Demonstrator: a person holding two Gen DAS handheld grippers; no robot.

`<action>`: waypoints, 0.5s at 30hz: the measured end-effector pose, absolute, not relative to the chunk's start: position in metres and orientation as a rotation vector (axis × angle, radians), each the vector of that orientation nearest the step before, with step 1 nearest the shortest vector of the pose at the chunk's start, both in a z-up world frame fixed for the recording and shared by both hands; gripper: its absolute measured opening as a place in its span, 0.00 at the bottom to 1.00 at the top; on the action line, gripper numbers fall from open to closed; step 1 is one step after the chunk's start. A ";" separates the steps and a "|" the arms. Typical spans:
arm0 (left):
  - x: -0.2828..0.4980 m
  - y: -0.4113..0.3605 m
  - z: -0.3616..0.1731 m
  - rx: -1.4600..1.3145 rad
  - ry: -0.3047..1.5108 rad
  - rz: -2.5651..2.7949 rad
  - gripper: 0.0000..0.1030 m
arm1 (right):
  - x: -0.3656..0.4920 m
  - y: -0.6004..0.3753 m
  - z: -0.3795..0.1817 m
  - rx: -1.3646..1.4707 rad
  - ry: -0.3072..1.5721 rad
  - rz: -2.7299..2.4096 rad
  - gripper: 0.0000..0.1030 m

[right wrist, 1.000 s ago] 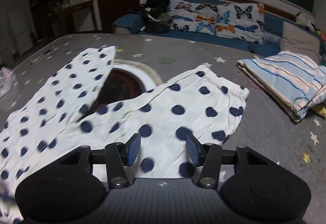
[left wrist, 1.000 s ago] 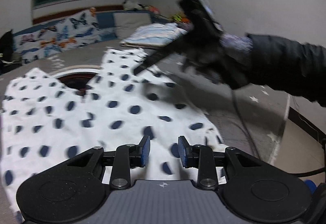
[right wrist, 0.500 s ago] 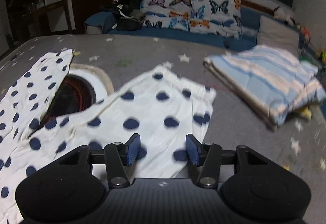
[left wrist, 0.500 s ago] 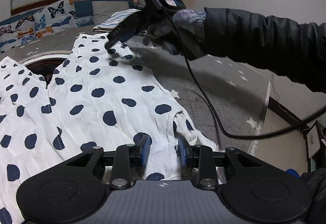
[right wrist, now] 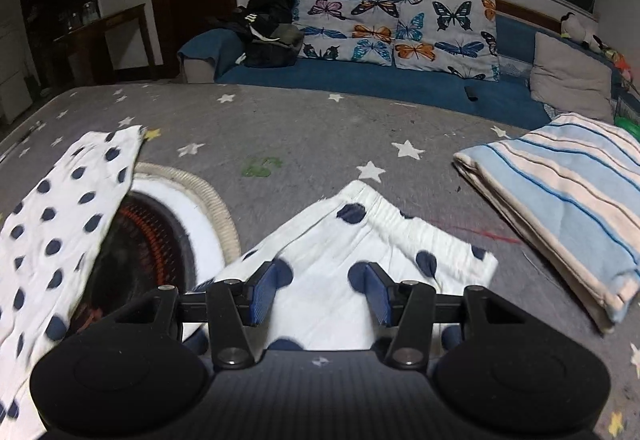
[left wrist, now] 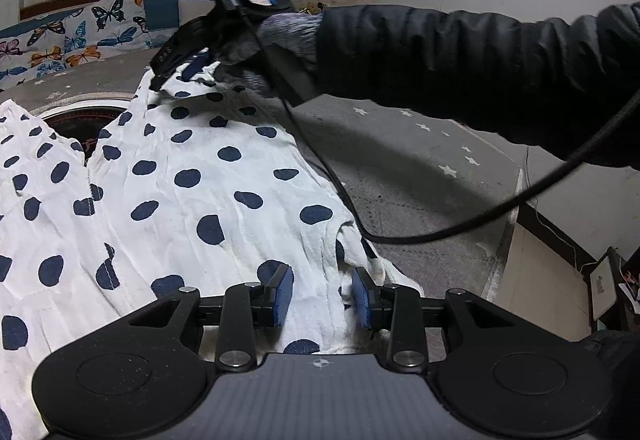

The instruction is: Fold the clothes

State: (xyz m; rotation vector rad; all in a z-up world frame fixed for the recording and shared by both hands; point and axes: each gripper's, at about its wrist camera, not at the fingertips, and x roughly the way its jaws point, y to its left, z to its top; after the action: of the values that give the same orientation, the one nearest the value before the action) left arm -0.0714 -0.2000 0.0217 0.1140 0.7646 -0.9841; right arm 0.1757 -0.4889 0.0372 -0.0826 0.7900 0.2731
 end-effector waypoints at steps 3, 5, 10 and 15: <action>-0.071 -0.200 0.021 0.110 0.767 -0.994 0.35 | 0.186 -0.490 0.036 -0.072 0.781 0.257 0.48; -0.071 -0.200 0.021 0.108 0.767 -0.998 0.35 | 0.193 -0.492 0.035 -0.073 0.777 0.238 0.49; -0.073 -0.200 0.020 0.102 0.766 -1.004 0.35 | 0.206 -0.497 0.033 -0.070 0.769 0.202 0.49; -0.075 -0.200 0.020 0.104 0.763 -1.000 0.35 | 0.202 -0.496 0.042 -0.104 0.757 0.200 0.49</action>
State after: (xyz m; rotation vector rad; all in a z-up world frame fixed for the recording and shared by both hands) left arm -0.0746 -0.2002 0.0198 0.1043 0.7626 -0.9999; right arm 0.2019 -0.4962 0.0416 -0.1042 0.7570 0.1997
